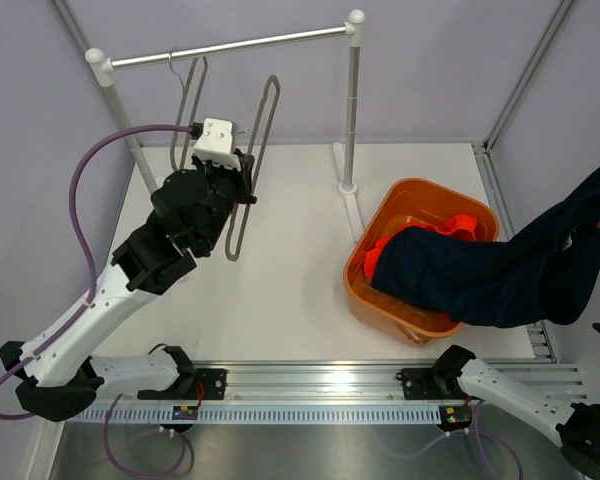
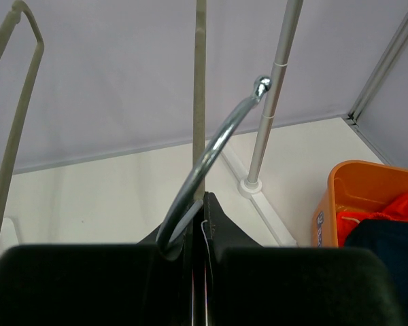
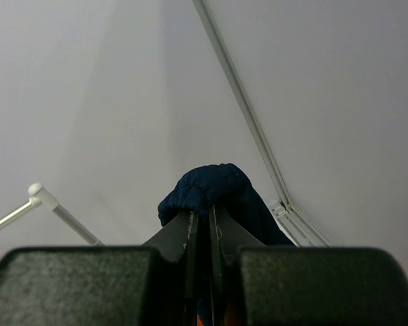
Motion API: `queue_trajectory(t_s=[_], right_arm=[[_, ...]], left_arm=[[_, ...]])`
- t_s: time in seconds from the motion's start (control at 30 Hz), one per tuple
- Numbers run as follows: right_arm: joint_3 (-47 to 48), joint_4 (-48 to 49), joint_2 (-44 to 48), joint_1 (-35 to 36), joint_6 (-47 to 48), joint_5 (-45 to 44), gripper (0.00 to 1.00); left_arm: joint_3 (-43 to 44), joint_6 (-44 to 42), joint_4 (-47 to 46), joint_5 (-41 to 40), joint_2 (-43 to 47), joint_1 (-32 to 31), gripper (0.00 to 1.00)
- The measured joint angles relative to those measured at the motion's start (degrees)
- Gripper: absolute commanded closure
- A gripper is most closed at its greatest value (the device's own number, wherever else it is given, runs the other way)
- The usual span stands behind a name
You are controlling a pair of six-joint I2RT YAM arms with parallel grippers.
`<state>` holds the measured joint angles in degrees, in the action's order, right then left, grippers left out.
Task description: Remove the shorts from the hanger
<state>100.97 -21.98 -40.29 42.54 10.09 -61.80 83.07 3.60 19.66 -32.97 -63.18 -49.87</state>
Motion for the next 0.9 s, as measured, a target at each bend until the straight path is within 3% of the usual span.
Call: queue_trajectory(t_s=[0.5, 0.77, 0.83, 0.9], right_arm=[[-4.4, -8.4, -25.4, -0.1, -10.1, 14.2, 0.96], [-27.1, -12.5, -12.2, -0.1, -23.6, 13.1, 0.93], [-33.9, -13.3, -6.9, -0.2, -28.3, 13.6, 0.88], [-39.9, -15.1, -2.8, -0.2, -32.0, 14.5, 0.76]], left_arm=[[0.0, 0.2, 0.9, 0.2, -0.8, 0.0, 1.0], [0.0, 1.0, 3.0, 0.2, -0.8, 0.0, 1.0], [0.0, 1.3, 4.4, 0.3, -0.8, 0.0, 1.0], [0.3, 1.5, 6.2, 0.3, -0.8, 0.0, 1.0]])
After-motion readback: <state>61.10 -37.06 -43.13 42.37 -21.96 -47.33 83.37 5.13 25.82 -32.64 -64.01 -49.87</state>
